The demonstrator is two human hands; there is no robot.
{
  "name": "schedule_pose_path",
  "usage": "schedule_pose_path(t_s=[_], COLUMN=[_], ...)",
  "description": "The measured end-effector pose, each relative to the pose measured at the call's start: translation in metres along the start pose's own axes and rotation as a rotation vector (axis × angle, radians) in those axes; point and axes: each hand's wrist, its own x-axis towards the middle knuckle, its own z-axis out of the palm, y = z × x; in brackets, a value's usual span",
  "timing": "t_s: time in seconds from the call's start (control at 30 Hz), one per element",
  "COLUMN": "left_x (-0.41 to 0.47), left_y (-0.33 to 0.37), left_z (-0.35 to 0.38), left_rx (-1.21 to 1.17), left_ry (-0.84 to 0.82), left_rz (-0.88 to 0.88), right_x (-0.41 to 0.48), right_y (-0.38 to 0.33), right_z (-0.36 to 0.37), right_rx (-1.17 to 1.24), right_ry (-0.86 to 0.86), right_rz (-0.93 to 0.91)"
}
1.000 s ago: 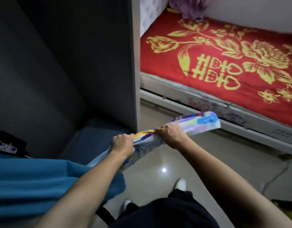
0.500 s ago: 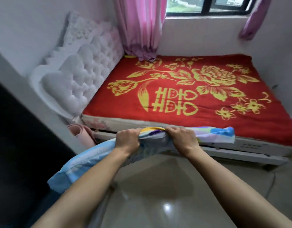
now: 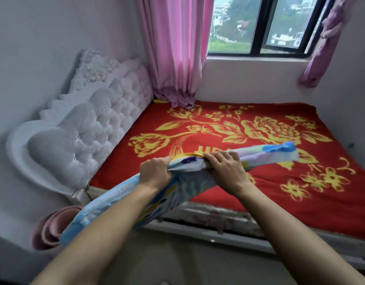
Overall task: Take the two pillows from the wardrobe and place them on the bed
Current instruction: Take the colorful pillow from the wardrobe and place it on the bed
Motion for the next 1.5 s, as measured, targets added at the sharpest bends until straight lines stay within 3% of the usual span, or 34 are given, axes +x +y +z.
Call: schedule_pose_path(t_s=[0.27,0.77,0.93,1.13,1.27,1.5], left_x=[0.142,0.337,0.374,0.412,0.443,0.5], left_y=[-0.085,-0.157,-0.193,-0.252,-0.293,-0.374], left_z=[0.022,0.107,0.121,0.158,0.184,0.243], left_rx=[-0.071,-0.118,-0.144,-0.196,-0.331,-0.68], left_ry=[0.034,-0.027,-0.042,-0.042,-0.089,-0.185], left_rz=[-0.025,-0.217,-0.349,-0.35,-0.458,-0.577], right_x=[0.161,0.379,0.431,0.488,0.533,0.597], right_y=[-0.006,0.046,0.037,0.012,-0.006,-0.053], right_z=[0.05,0.188,0.226,0.267,0.299,0.366], right_rx=[-0.071,0.075,0.175,0.192,0.159,0.255], right_ry=[0.041,0.126,0.066,-0.021,-0.075,0.002], right_rz=[0.037,0.02,0.036,0.068,0.088,0.348])
